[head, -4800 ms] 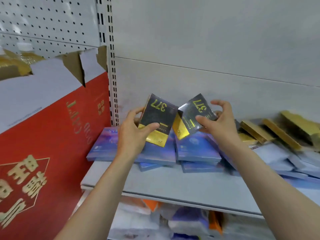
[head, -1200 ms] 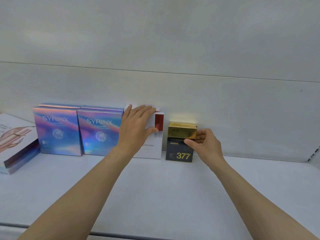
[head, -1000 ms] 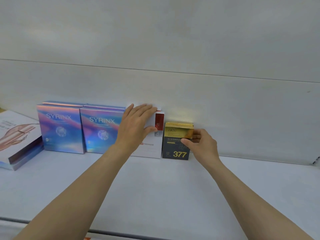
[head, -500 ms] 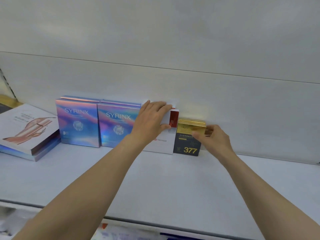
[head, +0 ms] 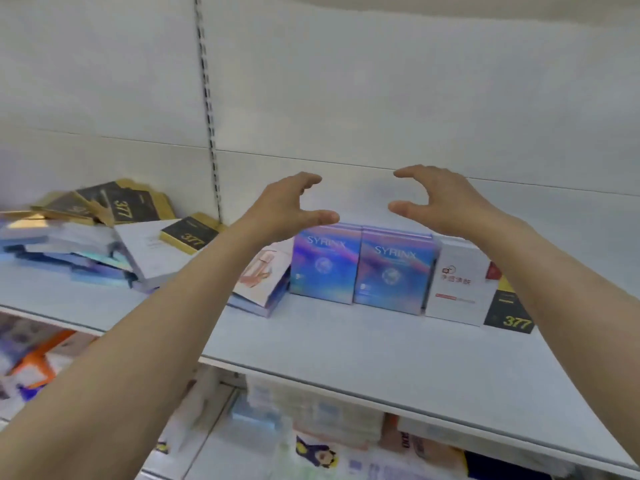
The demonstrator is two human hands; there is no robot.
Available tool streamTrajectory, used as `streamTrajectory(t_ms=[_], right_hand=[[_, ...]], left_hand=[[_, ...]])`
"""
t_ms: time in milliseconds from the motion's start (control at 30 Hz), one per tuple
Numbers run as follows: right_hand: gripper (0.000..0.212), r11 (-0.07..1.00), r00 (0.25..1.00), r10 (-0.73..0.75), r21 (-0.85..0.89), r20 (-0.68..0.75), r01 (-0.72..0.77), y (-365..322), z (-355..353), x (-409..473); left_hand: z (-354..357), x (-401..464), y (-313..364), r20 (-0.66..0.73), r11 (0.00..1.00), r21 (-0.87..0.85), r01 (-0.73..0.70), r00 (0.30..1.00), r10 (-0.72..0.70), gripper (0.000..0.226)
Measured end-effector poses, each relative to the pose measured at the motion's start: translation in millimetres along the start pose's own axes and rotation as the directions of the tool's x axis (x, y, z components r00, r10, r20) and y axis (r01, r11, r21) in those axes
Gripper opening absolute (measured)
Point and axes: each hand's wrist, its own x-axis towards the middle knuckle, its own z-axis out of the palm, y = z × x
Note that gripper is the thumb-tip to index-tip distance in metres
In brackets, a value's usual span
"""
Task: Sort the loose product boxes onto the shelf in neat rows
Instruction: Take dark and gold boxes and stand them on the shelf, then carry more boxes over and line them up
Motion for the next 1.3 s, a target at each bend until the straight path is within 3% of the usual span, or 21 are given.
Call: streamTrajectory(t_ms=[333, 733, 1033, 1300], right_hand=[[0.062, 0.937, 0.939, -0.344, 0.056, -0.003, 0.344, -250, 82, 24], [0.061, 0.840, 0.849, -0.529, 0.141, -0.001, 0.524, -450, 189, 129], [0.057, 0.822, 0.846, -0.532, 0.231, -0.011, 0.520, -600, 258, 283], [0.053, 0.855, 0.853, -0.489, 0.294, 0.180, 0.428, -693, 351, 349]], left_hand=[[-172, -131, -151, -0.117, 0.918, 0.378, 0.118, 0.990, -0.079, 0.078], [-278, -179, -330, -0.238, 0.871, 0.400, 0.285, 0.950, -0.202, 0.066], [-392, -123, -498, -0.235, 0.829, 0.435, 0.352, 0.933, -0.273, 0.070], [-420, -117, -671, -0.166, 0.841, 0.378, 0.388, 0.922, -0.351, 0.066]])
